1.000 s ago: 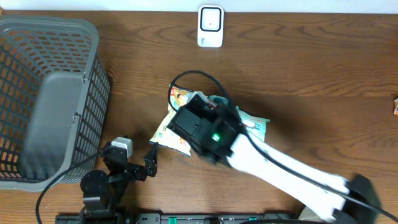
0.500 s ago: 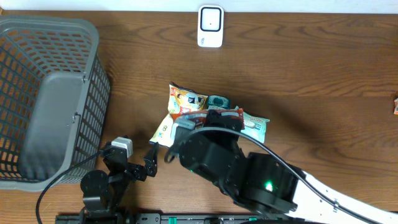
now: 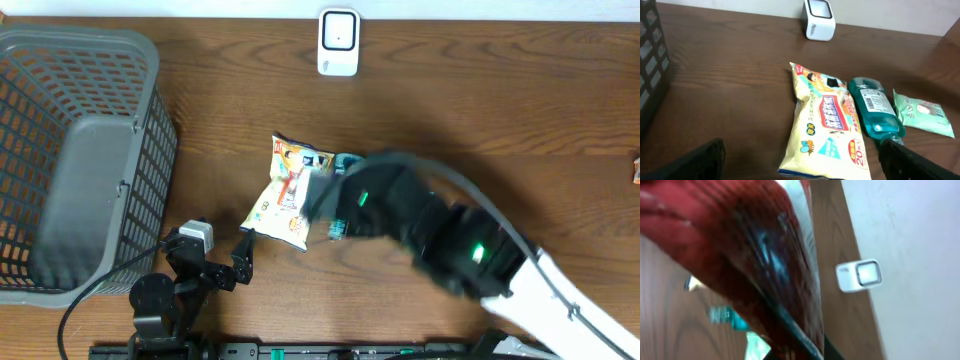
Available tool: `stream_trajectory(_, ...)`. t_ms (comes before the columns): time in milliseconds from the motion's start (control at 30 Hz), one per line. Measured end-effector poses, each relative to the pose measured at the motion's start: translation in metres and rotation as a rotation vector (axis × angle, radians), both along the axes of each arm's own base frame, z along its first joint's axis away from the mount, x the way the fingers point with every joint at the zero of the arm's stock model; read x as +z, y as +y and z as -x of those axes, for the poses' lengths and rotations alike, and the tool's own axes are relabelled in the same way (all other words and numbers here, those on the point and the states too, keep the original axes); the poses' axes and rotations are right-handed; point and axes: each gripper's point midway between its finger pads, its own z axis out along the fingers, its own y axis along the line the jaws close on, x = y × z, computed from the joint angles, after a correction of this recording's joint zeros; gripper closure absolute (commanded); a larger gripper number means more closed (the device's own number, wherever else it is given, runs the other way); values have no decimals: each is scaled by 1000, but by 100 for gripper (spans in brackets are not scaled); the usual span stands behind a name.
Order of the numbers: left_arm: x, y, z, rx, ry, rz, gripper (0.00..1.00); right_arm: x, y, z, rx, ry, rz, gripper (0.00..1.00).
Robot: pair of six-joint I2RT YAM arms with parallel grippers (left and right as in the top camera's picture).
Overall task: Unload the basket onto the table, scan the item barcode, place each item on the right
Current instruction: 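Lift the red stick up to the white scanner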
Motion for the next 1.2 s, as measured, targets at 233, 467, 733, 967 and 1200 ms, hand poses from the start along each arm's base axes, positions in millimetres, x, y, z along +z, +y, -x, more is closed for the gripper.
stream_trajectory(233,0,0,0,0,1,0,2,-4,-9,-84,8,198,-357,99)
stream_trajectory(467,0,0,0,0,1,0,2,-28,-10,-180,24,321,-711,99)
stream_trajectory(733,0,0,0,0,3,0,2,-62,13,-233,134,447,-1009,99)
stream_trajectory(967,0,0,0,0,2,0,2,-121,27,-294,38,701,-1113,99)
stream_trajectory(1200,0,0,0,0,3,0,2,-157,18,-342,-215,922,-1175,99)
